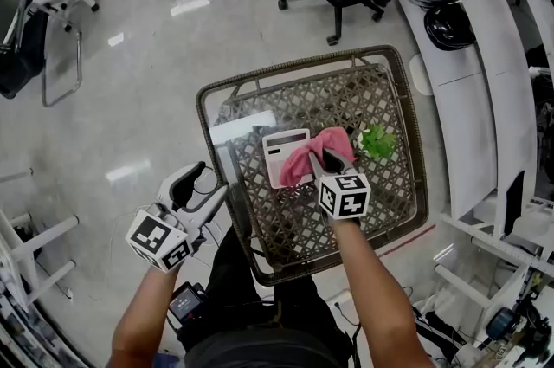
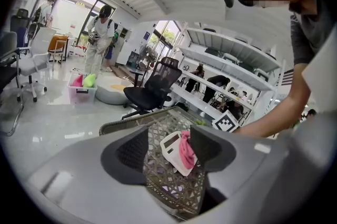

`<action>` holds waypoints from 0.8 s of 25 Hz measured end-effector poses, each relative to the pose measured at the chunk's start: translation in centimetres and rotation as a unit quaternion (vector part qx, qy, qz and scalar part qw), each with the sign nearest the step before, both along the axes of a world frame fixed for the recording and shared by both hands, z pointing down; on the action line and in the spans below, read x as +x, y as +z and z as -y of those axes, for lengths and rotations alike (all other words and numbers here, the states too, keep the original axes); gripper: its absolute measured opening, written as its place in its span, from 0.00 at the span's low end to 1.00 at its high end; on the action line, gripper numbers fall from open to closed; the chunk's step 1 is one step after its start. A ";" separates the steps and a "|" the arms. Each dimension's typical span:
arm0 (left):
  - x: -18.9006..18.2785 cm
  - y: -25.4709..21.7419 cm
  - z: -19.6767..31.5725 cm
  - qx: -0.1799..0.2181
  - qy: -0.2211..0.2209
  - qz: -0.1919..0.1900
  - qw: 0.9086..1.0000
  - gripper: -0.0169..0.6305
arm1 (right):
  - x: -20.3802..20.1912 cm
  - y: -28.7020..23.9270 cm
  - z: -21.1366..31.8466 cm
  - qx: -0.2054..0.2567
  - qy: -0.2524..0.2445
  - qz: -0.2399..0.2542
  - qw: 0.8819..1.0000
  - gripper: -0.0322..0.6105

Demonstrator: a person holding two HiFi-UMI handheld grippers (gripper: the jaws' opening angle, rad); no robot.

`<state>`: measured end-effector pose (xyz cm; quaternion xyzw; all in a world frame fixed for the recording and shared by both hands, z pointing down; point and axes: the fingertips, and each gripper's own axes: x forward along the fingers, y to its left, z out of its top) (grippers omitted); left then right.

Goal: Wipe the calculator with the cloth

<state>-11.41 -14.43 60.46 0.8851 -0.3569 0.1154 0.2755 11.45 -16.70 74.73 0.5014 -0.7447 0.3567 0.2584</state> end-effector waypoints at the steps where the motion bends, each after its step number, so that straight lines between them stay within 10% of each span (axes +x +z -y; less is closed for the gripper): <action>1: -0.2 0.1 0.0 -0.001 -0.001 0.000 1.000 0.44 | -0.3 -0.2 0.8 0.003 -0.004 -0.002 1.000 0.18; 20: -1.9 0.7 0.1 -0.008 -0.020 -0.004 1.000 0.44 | -11.7 -0.9 1.6 0.014 -0.121 0.022 0.992 0.18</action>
